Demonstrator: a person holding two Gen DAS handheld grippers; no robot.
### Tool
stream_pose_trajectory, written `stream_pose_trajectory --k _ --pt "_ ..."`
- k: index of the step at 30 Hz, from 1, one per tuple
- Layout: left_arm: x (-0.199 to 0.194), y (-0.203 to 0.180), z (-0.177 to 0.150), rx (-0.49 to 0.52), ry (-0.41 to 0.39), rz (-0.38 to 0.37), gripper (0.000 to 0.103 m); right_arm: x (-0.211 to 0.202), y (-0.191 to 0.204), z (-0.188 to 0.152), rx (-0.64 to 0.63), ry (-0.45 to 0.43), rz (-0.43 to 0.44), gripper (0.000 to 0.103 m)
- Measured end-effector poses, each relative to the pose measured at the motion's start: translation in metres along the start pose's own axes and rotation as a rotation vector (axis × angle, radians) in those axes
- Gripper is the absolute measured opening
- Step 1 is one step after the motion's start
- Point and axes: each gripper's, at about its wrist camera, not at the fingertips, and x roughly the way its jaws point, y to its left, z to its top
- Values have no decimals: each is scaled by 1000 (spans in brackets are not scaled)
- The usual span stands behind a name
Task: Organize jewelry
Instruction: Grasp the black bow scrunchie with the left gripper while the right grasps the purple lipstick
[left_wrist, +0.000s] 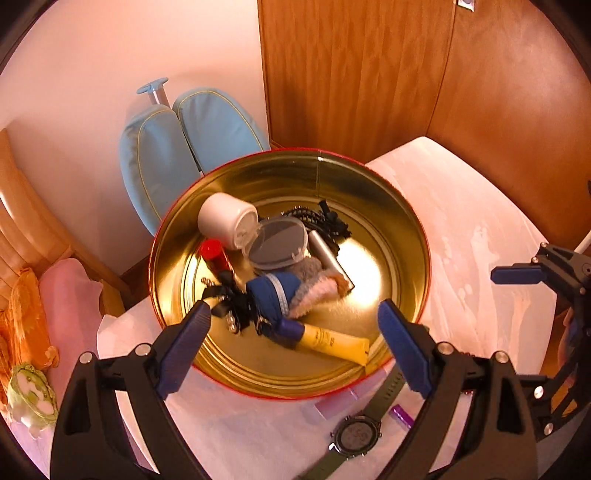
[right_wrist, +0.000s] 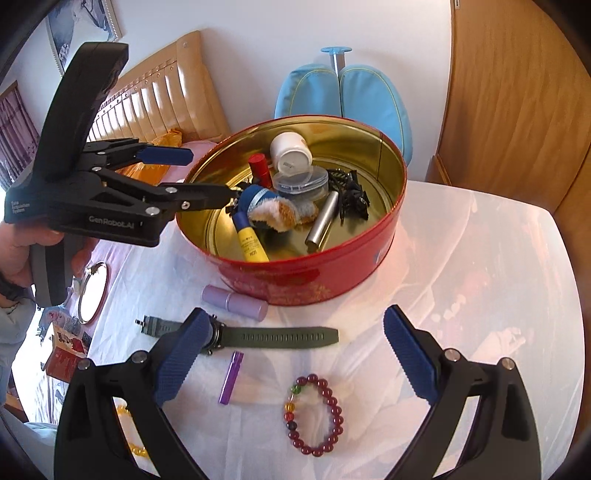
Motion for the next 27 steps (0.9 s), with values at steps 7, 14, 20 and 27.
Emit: stream_pose_trajectory --k 7,14,20,27 --pt "-19 -10 -81 -80 84 15 89 1 0 -44 1 72 19 96" --pt "-15 -9 -150 -207 202 6 89 12 20 -69 -69 149 31 96" --pt "-17 -7 -185 -271 252 6 89 18 33 -72 -98 157 35 96" --pt "-20 -38 -199 -222 245 38 89 39 56 -65 -137 169 2 96"
